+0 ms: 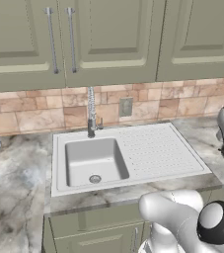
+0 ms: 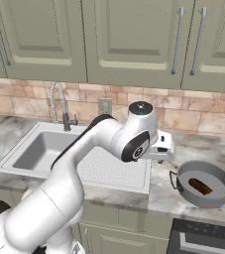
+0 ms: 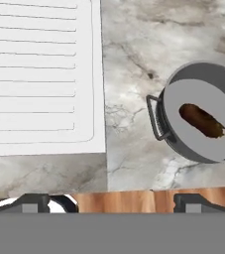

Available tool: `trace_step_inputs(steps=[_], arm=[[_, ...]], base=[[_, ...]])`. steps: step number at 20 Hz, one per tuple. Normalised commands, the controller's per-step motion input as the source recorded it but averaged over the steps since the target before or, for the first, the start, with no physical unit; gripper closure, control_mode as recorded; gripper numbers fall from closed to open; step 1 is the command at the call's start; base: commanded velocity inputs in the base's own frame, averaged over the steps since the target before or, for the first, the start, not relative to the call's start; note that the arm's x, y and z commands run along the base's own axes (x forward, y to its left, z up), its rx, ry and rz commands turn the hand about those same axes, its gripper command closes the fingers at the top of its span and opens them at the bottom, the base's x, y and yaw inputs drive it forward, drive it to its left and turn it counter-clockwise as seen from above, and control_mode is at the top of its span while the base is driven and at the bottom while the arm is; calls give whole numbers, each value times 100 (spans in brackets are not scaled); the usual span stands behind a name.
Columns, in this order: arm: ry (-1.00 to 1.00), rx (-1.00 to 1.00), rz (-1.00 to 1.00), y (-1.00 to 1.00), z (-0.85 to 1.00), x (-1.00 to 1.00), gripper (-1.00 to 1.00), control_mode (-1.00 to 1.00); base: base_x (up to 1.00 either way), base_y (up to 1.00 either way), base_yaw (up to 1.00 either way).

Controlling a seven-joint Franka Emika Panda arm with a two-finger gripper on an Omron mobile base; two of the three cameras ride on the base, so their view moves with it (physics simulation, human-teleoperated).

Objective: Dump the sweet potato from the pot into the sink. Then turn on the water and wash the sweet potato. Then turn off the water and put the sweet potato back in the pot.

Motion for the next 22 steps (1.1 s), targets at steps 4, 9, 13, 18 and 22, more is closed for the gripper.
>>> trace_step_inputs(steps=[4,9,13,18,22], arm=[[7,-1,0,-48,-43,0,-100,-100],[6,-1,0,-36,-37,3,-100,-100],[7,-2,0,-24,-34,12,-100,-100],[7,-3,0,-19,-32,21,-100,-100],[6,-2,0,-15,-28,34,-100,-100]], base=[[0,0,0],[0,0,0],[0,0,0],[0,0,0],[0,0,0]])
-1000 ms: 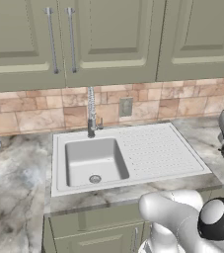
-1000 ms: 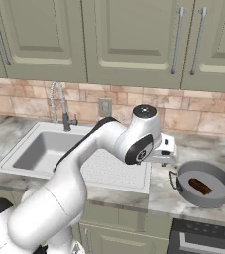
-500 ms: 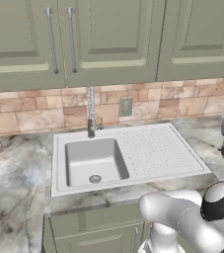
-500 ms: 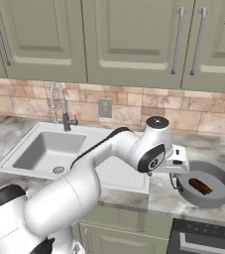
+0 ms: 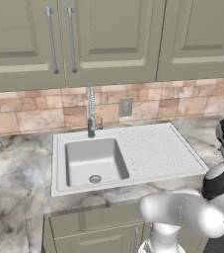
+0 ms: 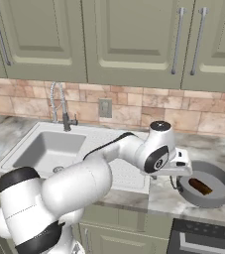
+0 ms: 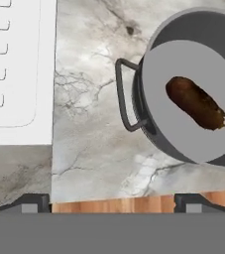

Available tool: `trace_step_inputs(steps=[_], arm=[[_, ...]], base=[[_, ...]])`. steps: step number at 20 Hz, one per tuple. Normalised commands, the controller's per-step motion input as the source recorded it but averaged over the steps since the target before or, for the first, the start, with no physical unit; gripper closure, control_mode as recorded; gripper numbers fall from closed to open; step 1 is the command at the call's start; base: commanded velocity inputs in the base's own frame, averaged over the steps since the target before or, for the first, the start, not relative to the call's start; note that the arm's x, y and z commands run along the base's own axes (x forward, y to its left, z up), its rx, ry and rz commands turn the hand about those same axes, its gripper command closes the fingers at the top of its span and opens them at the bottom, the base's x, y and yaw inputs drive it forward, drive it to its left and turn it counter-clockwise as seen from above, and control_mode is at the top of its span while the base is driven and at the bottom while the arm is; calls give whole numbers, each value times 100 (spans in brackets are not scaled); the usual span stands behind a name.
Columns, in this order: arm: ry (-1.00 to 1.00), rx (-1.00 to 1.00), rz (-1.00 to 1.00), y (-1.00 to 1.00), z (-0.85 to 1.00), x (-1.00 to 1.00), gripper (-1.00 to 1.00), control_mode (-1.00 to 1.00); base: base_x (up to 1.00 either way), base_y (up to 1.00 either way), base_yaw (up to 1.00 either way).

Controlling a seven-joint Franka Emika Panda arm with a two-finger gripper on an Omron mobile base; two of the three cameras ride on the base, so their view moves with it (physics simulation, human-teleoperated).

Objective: Dump the sweet potato from the pot into the sink. Then turn on the water and wash the sweet potato. Then turn off the water and put the sweet potato back in the pot.

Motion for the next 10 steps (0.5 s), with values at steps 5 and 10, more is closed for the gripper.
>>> trace_step_inputs(steps=[5,10], arm=[[1,0,1,-17,-24,39,-100,-100],[0,0,4,-26,-20,34,-100,-100]], base=[[0,0,0],[0,0,0]])
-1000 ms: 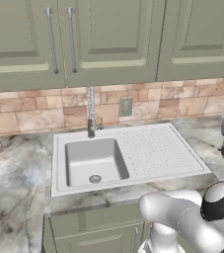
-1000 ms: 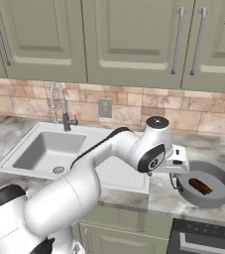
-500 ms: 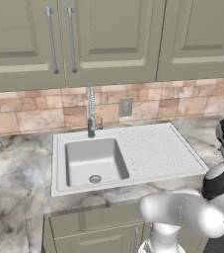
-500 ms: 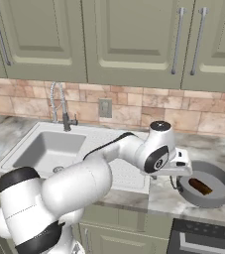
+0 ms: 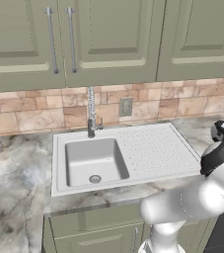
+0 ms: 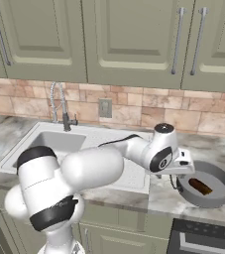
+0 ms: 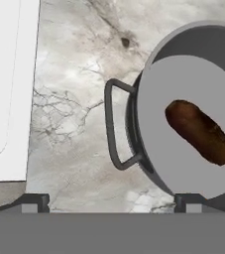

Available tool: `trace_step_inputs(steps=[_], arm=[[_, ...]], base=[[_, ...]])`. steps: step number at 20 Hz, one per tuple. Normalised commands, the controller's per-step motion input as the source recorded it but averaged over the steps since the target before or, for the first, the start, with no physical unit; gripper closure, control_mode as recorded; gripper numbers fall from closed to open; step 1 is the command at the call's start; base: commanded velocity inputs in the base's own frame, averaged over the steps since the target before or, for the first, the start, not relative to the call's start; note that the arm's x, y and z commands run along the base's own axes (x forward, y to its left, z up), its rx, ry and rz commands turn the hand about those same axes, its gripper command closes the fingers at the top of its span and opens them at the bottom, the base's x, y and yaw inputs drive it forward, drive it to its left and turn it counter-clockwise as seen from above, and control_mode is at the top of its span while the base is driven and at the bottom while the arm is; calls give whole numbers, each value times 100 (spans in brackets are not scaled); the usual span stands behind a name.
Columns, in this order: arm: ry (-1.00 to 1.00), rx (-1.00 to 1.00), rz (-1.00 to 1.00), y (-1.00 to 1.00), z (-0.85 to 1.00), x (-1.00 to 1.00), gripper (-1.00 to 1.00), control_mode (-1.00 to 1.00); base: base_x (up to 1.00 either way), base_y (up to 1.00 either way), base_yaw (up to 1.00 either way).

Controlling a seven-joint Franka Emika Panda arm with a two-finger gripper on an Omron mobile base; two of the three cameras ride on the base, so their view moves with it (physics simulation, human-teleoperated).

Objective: Dump the sweet potato from the pot into the sink. Then turn on the water and wash the sweet potato. Then turn off the water and put the sweet potato back in the pot.

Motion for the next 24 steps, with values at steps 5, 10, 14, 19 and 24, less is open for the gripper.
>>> trace_step_inputs(steps=[5,10,14,19,24], arm=[[0,0,5,-29,-18,23,-100,-100],[0,0,6,-24,-18,21,-100,-100],[0,0,7,-15,-14,18,-100,-100],[0,0,5,-3,-12,7,-100,-100],[1,1,2,-1,-12,0,-100,-100]], base=[[0,0,0],[0,0,0],[0,0,0],[0,0,0],[0,0,0]])
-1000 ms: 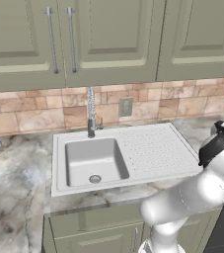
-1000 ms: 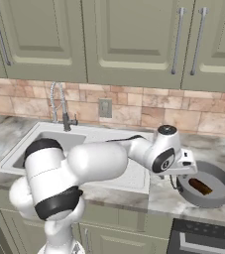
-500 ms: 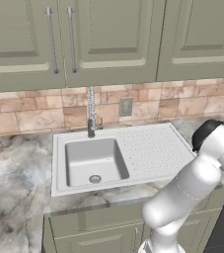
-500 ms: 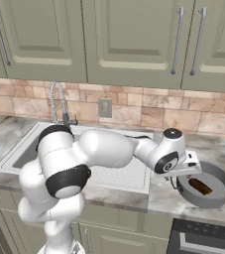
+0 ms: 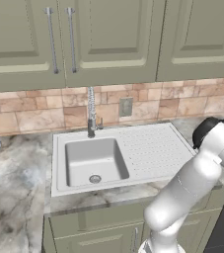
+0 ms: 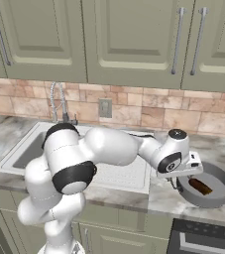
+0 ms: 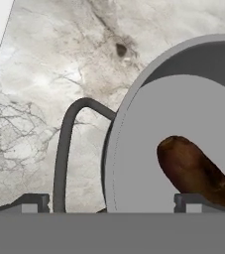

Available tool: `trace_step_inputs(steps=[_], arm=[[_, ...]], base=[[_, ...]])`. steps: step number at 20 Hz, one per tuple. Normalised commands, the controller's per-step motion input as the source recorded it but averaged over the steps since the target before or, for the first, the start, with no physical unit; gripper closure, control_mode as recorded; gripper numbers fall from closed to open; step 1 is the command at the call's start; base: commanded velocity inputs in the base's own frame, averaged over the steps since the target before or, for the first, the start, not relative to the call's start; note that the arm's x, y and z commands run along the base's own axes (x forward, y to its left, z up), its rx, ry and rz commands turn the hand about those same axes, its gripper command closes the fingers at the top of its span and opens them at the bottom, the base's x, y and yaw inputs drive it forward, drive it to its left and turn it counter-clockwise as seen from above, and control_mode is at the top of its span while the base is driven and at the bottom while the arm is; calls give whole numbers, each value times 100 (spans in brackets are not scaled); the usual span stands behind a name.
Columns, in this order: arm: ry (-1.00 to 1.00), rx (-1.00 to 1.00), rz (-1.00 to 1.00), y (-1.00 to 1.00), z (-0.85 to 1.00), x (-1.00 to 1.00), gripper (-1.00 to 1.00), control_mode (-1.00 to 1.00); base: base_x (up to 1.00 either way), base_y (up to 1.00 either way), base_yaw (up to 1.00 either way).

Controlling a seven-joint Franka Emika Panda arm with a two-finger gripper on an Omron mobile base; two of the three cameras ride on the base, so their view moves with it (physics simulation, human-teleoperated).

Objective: Dump the sweet potato from the pot into the sink. Then turn on the water and wash the sweet potato. Then turn off the water and put the sweet potato back in the pot.

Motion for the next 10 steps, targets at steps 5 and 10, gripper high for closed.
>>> trace_step_inputs(steps=[5,10], arm=[[3,3,0,0,-11,0,-100,-100],[6,4,0,0,-15,0,-100,-100]], base=[[0,0,0],[0,0,0]])
